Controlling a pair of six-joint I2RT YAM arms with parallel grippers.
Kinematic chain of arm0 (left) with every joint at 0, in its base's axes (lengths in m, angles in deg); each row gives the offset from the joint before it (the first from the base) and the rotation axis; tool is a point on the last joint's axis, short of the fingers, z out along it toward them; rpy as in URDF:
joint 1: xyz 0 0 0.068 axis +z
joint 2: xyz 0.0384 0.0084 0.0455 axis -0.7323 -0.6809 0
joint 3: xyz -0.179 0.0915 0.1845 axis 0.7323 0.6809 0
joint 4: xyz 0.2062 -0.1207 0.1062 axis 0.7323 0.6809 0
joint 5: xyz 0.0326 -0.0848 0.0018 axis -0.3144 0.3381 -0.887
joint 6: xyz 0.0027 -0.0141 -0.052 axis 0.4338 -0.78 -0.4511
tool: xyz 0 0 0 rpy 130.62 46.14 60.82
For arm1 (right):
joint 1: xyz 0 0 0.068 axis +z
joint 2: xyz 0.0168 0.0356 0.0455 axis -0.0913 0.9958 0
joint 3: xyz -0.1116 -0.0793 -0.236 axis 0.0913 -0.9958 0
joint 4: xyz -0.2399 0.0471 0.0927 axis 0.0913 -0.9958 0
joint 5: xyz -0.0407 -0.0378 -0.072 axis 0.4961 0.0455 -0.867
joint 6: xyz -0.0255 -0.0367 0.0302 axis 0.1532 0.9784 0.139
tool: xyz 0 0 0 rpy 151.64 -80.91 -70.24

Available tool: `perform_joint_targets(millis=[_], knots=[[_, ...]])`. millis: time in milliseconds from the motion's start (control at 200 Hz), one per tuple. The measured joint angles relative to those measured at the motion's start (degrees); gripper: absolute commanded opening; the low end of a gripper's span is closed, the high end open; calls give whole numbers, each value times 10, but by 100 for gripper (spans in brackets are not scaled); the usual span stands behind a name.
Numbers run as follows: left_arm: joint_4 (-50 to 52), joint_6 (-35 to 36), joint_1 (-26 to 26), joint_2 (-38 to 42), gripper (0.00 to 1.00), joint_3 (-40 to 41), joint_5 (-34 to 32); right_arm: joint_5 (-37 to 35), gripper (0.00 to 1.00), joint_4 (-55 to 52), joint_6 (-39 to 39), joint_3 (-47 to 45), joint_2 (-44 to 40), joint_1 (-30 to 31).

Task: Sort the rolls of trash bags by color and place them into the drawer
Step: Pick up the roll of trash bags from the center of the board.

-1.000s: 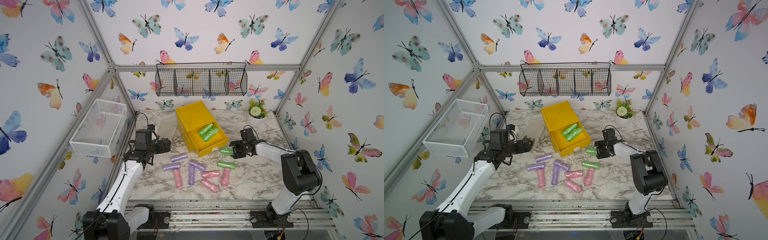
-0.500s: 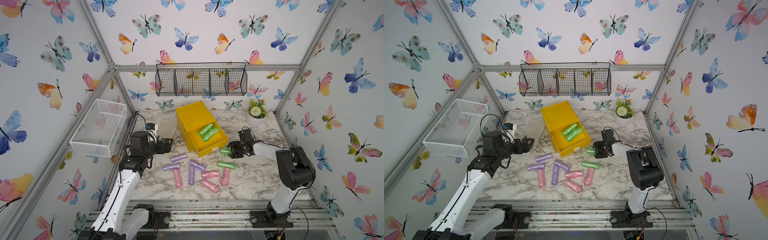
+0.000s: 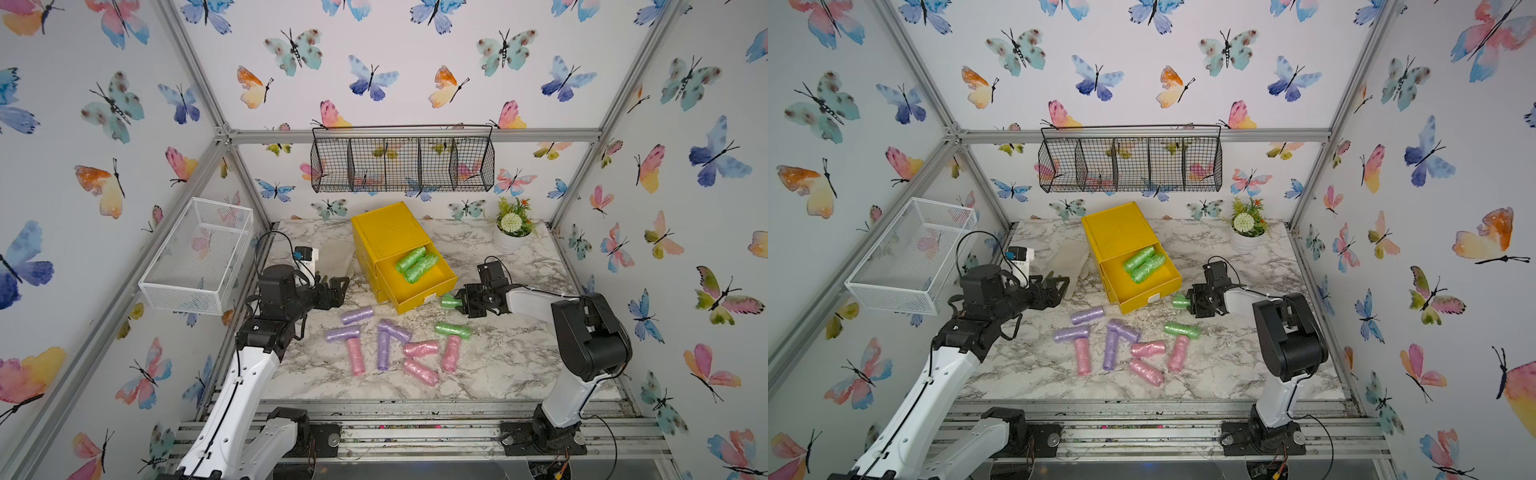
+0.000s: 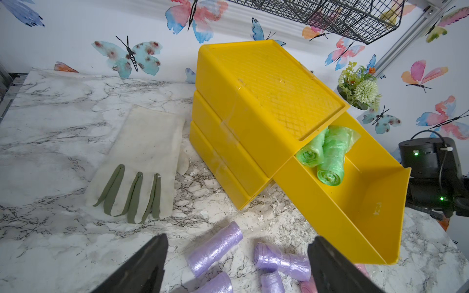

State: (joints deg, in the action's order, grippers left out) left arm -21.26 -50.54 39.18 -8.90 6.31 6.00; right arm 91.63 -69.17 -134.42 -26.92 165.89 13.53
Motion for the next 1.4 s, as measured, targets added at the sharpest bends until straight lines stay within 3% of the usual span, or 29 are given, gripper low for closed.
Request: perform_joint_targets(millis=[270,871,1396], knots=[[0,1,0,0,91,0,0,-27,31,-10,12,-16,-41,0],[0,1,-5,5,92,0,-11,-171,28,-96,104,-69,-244,0],[0,1,-5,5,92,0,-19,-247,27,-185,354,-11,-352,0]])
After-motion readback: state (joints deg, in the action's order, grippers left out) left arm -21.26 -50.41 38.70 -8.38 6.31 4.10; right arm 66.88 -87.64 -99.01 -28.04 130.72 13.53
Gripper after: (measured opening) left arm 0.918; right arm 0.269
